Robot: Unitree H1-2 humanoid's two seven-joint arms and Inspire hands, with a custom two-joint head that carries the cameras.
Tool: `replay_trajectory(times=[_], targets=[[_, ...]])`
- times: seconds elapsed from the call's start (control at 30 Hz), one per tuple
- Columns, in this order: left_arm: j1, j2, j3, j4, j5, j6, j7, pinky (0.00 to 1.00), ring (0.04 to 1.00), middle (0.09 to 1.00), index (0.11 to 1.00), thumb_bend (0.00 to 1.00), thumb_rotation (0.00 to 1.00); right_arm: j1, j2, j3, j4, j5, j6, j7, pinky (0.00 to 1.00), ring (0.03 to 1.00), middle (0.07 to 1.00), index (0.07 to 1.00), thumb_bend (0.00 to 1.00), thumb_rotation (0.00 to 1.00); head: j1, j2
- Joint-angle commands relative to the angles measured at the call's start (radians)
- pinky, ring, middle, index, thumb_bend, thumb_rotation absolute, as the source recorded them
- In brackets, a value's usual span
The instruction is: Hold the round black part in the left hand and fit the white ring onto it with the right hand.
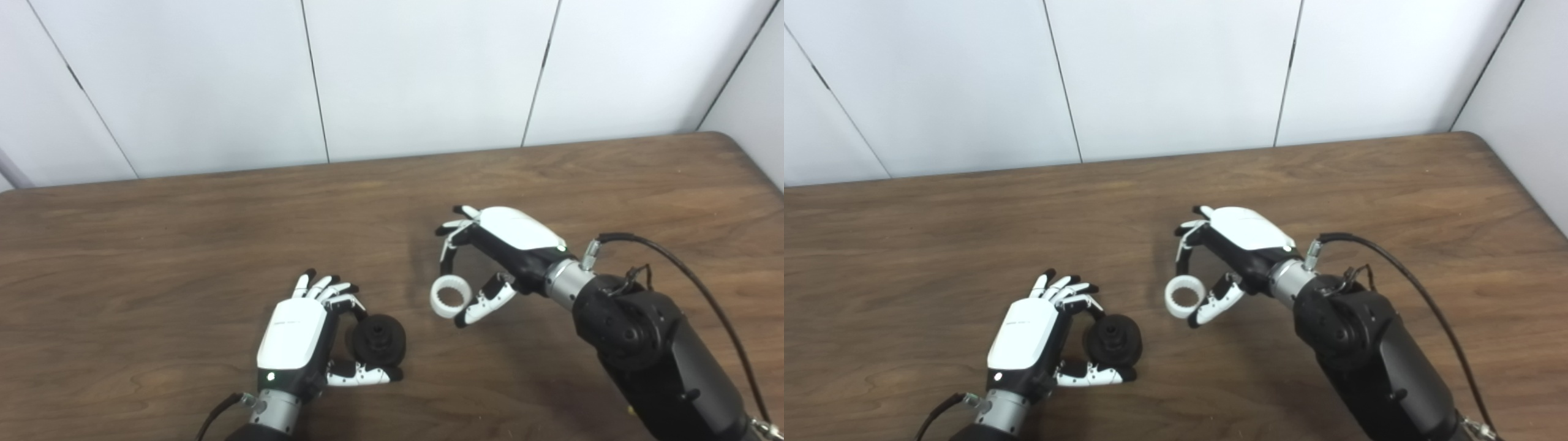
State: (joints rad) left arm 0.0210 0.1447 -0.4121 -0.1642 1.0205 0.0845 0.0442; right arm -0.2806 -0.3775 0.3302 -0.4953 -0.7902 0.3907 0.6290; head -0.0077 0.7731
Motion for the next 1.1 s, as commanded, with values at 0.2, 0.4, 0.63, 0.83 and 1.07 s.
replay_trajectory(times=[0.2, 0.4, 0.63, 0.83, 1.07], targets=[[-0.01, -0.005, -0.032, 0.018, 0.039, 0.026, -0.024, 1.0, 0.886, 0.798, 0.483, 0.52, 0.05, -0.03, 0.044, -0.003, -0.053, -0.001, -0.011, -0.001, 1.0, 1.0, 0.875, 0.484, 0.52, 0.14, 0.012, 0.013], [-0.014, -0.01, -0.038, 0.02, 0.036, 0.034, -0.023, 1.0, 0.89, 0.797, 0.483, 0.52, 0.05, -0.044, 0.074, 0.006, -0.059, -0.014, -0.006, 0.014, 1.0, 1.0, 0.876, 0.484, 0.52, 0.14, 0.016, 0.02], [-0.017, -0.016, -0.043, 0.021, 0.037, 0.039, -0.022, 1.0, 0.888, 0.795, 0.483, 0.52, 0.05, -0.051, 0.101, 0.023, -0.042, -0.016, -0.015, 0.019, 1.0, 1.0, 0.868, 0.485, 0.52, 0.14, 0.022, 0.029], [-0.02, -0.015, -0.049, 0.019, 0.039, 0.043, -0.024, 1.0, 0.888, 0.796, 0.483, 0.52, 0.05, -0.055, 0.112, 0.039, -0.028, -0.014, -0.013, 0.018, 1.0, 1.0, 0.87, 0.485, 0.52, 0.14, 0.025, 0.032], [-0.024, -0.015, -0.057, 0.018, 0.048, 0.054, -0.027, 1.0, 0.887, 0.797, 0.484, 0.52, 0.05, -0.056, 0.121, 0.051, -0.013, -0.024, -0.027, 0.009, 1.0, 1.0, 0.865, 0.485, 0.52, 0.14, 0.029, 0.037]])
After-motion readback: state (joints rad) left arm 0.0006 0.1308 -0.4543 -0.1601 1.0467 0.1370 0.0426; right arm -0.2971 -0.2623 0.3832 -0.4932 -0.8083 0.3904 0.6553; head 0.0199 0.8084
